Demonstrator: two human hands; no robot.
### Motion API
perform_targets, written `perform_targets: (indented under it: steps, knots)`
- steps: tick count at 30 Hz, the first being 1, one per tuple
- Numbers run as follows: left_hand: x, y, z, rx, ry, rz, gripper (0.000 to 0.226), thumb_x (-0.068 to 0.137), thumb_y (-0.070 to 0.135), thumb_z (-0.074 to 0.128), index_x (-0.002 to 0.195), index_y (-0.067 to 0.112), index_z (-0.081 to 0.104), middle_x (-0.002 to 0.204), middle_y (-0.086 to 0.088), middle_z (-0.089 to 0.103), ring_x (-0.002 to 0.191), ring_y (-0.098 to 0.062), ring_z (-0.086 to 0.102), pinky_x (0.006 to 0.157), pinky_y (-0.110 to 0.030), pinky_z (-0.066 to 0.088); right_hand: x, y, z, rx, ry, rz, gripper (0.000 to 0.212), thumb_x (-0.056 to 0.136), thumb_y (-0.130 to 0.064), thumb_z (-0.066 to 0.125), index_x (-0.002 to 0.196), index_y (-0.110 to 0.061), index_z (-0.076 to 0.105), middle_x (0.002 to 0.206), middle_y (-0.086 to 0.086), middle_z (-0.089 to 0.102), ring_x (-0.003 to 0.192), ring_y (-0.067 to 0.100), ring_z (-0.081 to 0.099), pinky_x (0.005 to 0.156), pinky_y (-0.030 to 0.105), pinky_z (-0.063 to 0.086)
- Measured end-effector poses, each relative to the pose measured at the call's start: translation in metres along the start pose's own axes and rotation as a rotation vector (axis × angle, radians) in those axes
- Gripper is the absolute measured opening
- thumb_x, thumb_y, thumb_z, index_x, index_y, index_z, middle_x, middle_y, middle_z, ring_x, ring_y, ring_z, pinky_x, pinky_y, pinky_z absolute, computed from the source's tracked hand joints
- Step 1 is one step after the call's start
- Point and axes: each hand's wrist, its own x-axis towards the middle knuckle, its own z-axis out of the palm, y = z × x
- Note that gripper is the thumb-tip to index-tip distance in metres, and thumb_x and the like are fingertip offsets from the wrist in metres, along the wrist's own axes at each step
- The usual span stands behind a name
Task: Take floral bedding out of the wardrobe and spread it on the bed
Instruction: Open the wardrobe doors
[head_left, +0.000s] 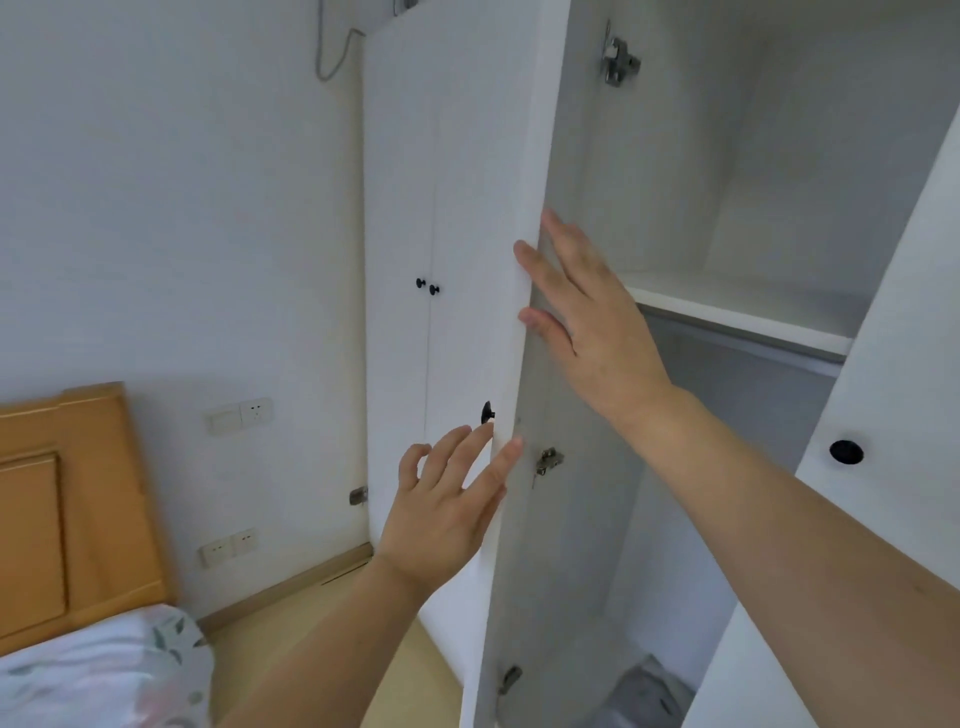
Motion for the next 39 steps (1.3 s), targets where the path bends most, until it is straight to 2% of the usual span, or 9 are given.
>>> perform_targets:
  steps: [3, 7, 12, 16, 19, 22, 25, 36, 39]
  knots:
    - [-0.006, -0.022, -0.001, -0.043, -0.038, -0.013, 0.05, 0.099, 0.029, 0.051, 0.146, 0.021, 0.037, 0.138, -0.013, 0.047, 0.123, -0.03, 0.051, 0.097, -0.045, 0.037, 0.014, -0.003, 0.021, -0.214, -0.027, -0.057, 0.047, 0.102, -0.03, 0.044, 0.148, -0.021, 0.035, 0.159, 0.009, 0.023, 0.146, 0.035, 0.018, 0.116, 0.054, 0.021]
    - [-0.009, -0.04, 0.001, -0.164, -0.103, -0.09, 0.063, 0.096, 0.011, 0.055, 0.151, 0.018, 0.025, 0.135, -0.022, 0.045, 0.119, -0.032, 0.052, 0.094, -0.046, 0.045, 0.03, -0.01, 0.046, -0.35, -0.055, -0.107, 0.05, 0.104, -0.036, 0.032, 0.152, -0.027, 0.022, 0.161, 0.0, 0.017, 0.148, 0.032, 0.013, 0.118, 0.056, 0.013]
    - [-0.002, -0.056, 0.0, -0.35, -0.116, -0.317, 0.075, 0.085, -0.008, 0.052, 0.149, 0.023, 0.029, 0.137, -0.013, 0.03, 0.098, -0.022, 0.054, 0.076, -0.035, 0.056, 0.053, -0.015, 0.075, -0.471, -0.011, -0.168, 0.049, 0.104, -0.035, 0.032, 0.152, -0.029, 0.025, 0.16, -0.001, 0.021, 0.147, 0.034, 0.019, 0.115, 0.06, 0.019]
    - [-0.003, -0.081, 0.004, -0.35, -0.135, -0.381, 0.075, 0.085, -0.009, 0.052, 0.147, 0.028, 0.032, 0.135, -0.008, 0.03, 0.1, -0.021, 0.055, 0.068, -0.036, 0.057, 0.07, -0.023, 0.101, -0.494, 0.016, -0.175, 0.05, 0.101, -0.024, 0.041, 0.15, -0.028, 0.032, 0.159, -0.001, 0.024, 0.145, 0.034, 0.026, 0.113, 0.061, 0.023]
    - [-0.002, -0.105, 0.007, -0.338, -0.147, -0.423, 0.072, 0.086, -0.007, 0.05, 0.144, 0.032, 0.033, 0.134, -0.004, 0.03, 0.095, -0.018, 0.055, 0.065, -0.036, 0.057, 0.085, -0.03, 0.117, -0.502, -0.025, -0.178, 0.072, 0.086, 0.001, 0.045, 0.15, -0.027, 0.029, 0.161, -0.001, 0.018, 0.146, 0.036, 0.022, 0.115, 0.06, 0.019]
    - [0.001, -0.126, 0.012, -0.358, -0.13, -0.472, 0.069, 0.087, -0.007, 0.05, 0.14, 0.036, 0.039, 0.129, -0.002, 0.036, 0.091, -0.015, 0.055, 0.066, -0.029, 0.054, 0.099, -0.037, 0.129, -0.528, -0.103, -0.165, 0.081, 0.077, 0.007, 0.029, 0.15, -0.026, 0.026, 0.162, -0.001, 0.012, 0.147, 0.036, 0.016, 0.118, 0.058, 0.01]
    - [0.007, -0.138, 0.021, -0.368, -0.098, -0.534, 0.07, 0.087, -0.009, 0.048, 0.135, 0.042, 0.04, 0.126, -0.002, 0.04, 0.09, -0.014, 0.053, 0.07, -0.025, 0.05, 0.11, -0.039, 0.144, -0.574, -0.097, -0.168, 0.08, 0.075, 0.006, 0.019, 0.148, -0.025, 0.029, 0.162, 0.0, 0.016, 0.146, 0.037, 0.019, 0.117, 0.058, 0.012]
    - [0.008, -0.172, 0.045, -0.37, -0.055, -0.548, 0.07, 0.088, -0.01, 0.042, 0.135, 0.041, 0.044, 0.125, 0.002, 0.036, 0.094, -0.014, 0.049, 0.074, -0.024, 0.048, 0.129, -0.038, 0.188, -0.597, -0.063, -0.184, 0.083, 0.074, 0.01, 0.037, 0.15, -0.024, 0.029, 0.162, 0.0, 0.016, 0.146, 0.035, 0.02, 0.117, 0.056, 0.011]
    - [0.01, -0.162, 0.044, -0.351, -0.042, -0.57, 0.07, 0.084, -0.01, 0.043, 0.137, 0.037, 0.042, 0.128, -0.002, 0.036, 0.104, -0.018, 0.047, 0.086, -0.029, 0.048, 0.128, -0.035, 0.191, -0.532, -0.023, -0.185, 0.083, 0.076, 0.009, 0.043, 0.15, -0.024, 0.029, 0.161, 0.001, 0.019, 0.146, 0.034, 0.021, 0.117, 0.053, 0.011]
